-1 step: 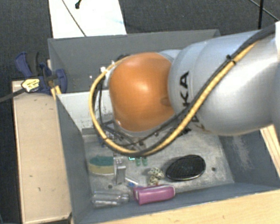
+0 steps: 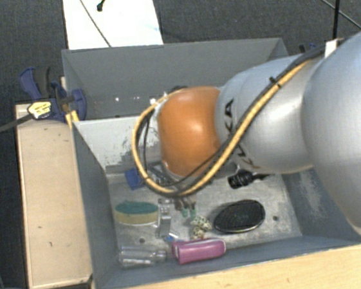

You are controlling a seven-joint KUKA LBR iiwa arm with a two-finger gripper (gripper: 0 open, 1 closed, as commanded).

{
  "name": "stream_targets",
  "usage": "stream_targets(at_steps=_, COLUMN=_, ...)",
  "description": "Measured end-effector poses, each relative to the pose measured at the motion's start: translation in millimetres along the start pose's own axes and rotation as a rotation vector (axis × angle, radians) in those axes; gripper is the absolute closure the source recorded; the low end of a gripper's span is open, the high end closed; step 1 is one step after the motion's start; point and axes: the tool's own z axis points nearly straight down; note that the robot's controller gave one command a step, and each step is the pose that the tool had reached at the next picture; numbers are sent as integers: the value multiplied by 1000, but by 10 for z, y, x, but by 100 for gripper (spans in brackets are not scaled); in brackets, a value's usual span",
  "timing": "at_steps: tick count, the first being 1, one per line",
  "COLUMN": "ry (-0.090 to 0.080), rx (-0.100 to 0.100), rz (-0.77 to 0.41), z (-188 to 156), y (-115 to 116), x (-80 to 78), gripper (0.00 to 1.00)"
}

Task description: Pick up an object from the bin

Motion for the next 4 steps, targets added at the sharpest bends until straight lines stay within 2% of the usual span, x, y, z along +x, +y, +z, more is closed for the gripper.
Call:
stream_targets(at_steps=1, ry=3, rx=-1, rz=-36, z=735, y=-65, x=-194, gripper=0)
stream_targets(at_steps=2, ry=-2, rx=-6, rz=-31, z=674, y=-40, x=-212, gripper=100)
stream_targets(at_steps=3, ry=-13, rx=-8, rz=-41, z=-388, y=50, x=-194, gripper=100)
stream_targets(at_steps=4, ry=-16, rx=-9, rz=-47, z=-2017, y=255, x=-529, gripper=100)
